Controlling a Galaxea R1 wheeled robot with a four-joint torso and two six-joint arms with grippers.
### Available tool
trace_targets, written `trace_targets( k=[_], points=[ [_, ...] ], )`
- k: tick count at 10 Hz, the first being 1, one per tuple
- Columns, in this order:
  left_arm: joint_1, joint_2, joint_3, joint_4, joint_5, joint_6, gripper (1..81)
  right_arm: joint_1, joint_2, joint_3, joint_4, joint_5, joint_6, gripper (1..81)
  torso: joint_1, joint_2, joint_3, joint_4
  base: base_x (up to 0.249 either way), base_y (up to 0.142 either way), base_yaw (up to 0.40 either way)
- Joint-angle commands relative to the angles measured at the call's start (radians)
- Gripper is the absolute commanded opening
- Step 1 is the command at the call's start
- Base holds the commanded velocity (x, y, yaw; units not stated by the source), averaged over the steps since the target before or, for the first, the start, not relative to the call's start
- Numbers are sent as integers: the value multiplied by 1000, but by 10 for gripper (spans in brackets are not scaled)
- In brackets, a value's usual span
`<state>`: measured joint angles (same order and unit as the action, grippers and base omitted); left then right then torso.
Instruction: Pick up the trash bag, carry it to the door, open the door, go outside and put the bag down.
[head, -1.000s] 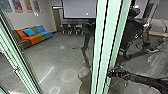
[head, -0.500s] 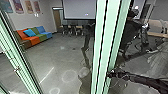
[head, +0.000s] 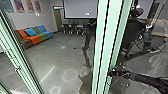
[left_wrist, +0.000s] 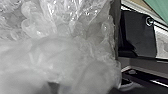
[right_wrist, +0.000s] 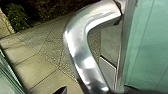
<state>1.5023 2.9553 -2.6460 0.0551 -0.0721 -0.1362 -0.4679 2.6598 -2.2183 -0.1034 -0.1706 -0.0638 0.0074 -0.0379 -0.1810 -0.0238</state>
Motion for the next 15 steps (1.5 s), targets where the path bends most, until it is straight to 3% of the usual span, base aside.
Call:
trace_targets(
  k=[1, 4, 7, 11, 15],
  points=[
    [-29, -10, 0, -11, 60, -3, 10, -32, -209, -231, 91, -529, 137, 811, 0, 0, 0, 0, 0, 0, 0],
    [-29, -8, 0, -11, 60, -3, 10, 43, -251, -314, 42, -661, 136, 811, 1, 1, 0, 2, 0, 0, 0],
    [-29, -8, 0, -11, 60, -3, 10, 44, -223, -420, -44, -670, 134, 811, 1, 1, -1, 3, 0, 0, 0],
    [-29, -14, 0, -20, 60, -3, 10, 91, -266, -455, -59, -670, 112, 811, 3, 1, -2, 5, 0, 0, 0],
    [-32, -18, 0, -23, 60, -3, 10, 168, -312, -549, -176, -668, 93, 811, 5, 5, -5, 5, 0, 0, 0]
  ],
)
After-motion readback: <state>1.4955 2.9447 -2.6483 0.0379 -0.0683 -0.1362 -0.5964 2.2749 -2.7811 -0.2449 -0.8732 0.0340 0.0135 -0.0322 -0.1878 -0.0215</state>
